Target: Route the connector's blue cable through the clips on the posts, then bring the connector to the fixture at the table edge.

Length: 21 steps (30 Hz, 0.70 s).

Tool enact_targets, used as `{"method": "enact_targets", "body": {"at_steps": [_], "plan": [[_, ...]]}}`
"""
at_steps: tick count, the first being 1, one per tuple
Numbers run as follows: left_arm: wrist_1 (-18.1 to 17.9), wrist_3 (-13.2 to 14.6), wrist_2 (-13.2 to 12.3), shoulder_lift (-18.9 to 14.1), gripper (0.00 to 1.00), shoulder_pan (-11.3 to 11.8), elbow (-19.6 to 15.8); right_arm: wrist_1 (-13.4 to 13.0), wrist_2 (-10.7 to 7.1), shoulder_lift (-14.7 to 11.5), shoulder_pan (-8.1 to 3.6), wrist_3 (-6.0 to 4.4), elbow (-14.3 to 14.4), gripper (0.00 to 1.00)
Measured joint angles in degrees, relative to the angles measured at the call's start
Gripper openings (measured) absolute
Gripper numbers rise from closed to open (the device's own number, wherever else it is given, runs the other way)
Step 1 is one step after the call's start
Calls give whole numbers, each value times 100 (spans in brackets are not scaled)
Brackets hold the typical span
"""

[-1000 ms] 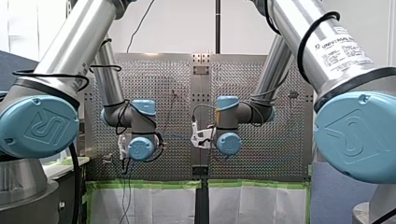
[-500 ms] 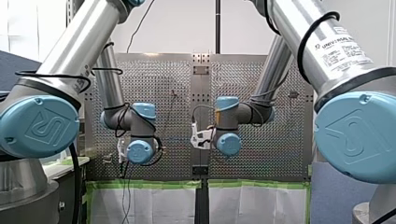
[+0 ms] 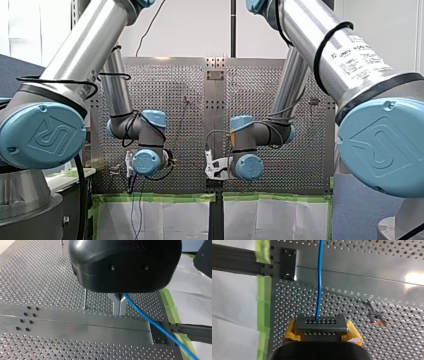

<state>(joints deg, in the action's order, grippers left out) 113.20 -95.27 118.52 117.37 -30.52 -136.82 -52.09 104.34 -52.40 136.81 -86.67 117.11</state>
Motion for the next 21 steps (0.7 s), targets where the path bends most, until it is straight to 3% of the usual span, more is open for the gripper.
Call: {"method": "enact_targets", "body": {"at_steps": [10, 16, 21], "plan": [[2, 9, 30, -34, 0, -1, 31, 445, 11, -11, -7, -17, 8, 0], [177, -82, 265, -270, 0, -73, 254, 525, 36, -126, -21, -133, 5, 0], [408, -93, 467, -517, 0, -49, 331, 689, -109, -320, -60, -306, -29, 0]]}}
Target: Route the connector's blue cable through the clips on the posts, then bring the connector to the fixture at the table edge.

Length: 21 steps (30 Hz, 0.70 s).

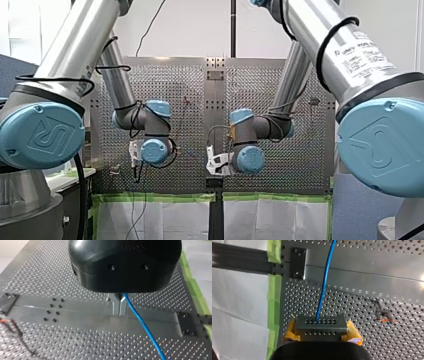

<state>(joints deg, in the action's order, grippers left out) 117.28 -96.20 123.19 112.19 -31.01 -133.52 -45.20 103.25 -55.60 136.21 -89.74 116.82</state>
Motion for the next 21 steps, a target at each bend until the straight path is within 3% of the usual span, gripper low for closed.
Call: {"method": "enact_targets", "body": {"at_steps": [7, 12, 21], "plan": [[339, 24, 315, -354, 0, 25, 88, 319, -251, -323, -104, -319, -75, 0], [490, 16, 399, -643, 0, 37, 98, 528, -349, -584, -122, -569, -252, 0], [647, 2, 484, -1063, 0, 157, 117, 606, -449, -1020, -106, -694, -495, 0]]}}
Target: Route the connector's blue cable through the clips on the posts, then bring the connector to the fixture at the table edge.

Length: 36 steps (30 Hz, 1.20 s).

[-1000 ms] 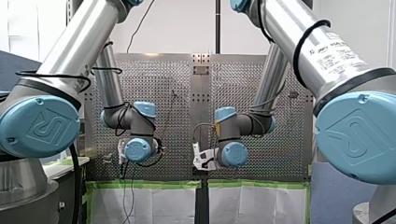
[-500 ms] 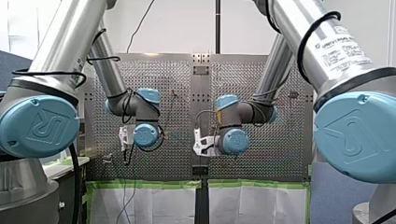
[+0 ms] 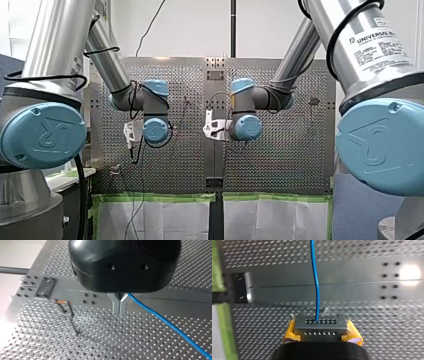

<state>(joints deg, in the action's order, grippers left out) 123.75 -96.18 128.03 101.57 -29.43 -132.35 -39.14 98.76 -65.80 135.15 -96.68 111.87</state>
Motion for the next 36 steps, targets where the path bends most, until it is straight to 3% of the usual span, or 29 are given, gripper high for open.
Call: {"method": "enact_targets", "body": {"at_steps": [8, 15, 28, 36], "plan": [[253, 7, -84, -71, 0, 126, 170, 139, -81, -417, -52, -15, -201, 0], [479, -11, -235, -73, 0, 265, 400, 196, -109, -642, -181, -35, -352, 0], [828, -52, -623, -70, 0, 528, 998, 343, -242, -582, -528, -1, -575, 0], [990, -36, -839, -67, 0, 665, 1405, 312, -399, -240, -661, 89, -796, 0]]}}
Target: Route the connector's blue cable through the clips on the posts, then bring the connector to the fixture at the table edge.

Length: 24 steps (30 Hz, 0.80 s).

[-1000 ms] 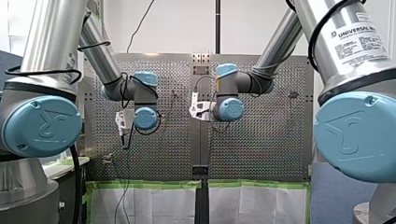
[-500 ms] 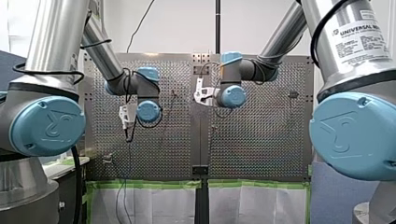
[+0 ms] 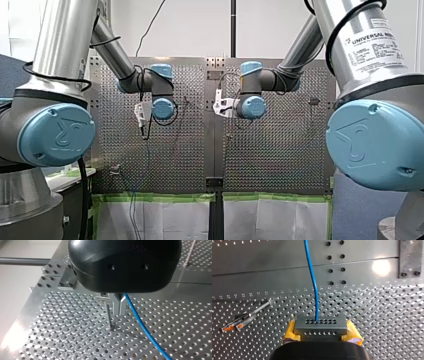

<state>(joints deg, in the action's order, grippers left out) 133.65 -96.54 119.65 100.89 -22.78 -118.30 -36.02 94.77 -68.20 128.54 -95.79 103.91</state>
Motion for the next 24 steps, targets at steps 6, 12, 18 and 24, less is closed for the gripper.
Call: {"method": "enact_targets", "body": {"at_steps": [6, 12, 18, 24], "plan": [[72, 1, -113, 2, 0, 90, 149, 36, -108, 263, -56, 21, -259, 0], [93, 35, -204, 3, 0, 190, 198, 228, -150, 326, -99, 31, -520, 0], [139, 116, -407, 3, 0, 280, 285, 377, -294, 330, -143, 40, -780, 0], [215, 237, -486, 8, 0, 361, 364, 577, -324, 332, -192, 112, -1001, 0]]}}
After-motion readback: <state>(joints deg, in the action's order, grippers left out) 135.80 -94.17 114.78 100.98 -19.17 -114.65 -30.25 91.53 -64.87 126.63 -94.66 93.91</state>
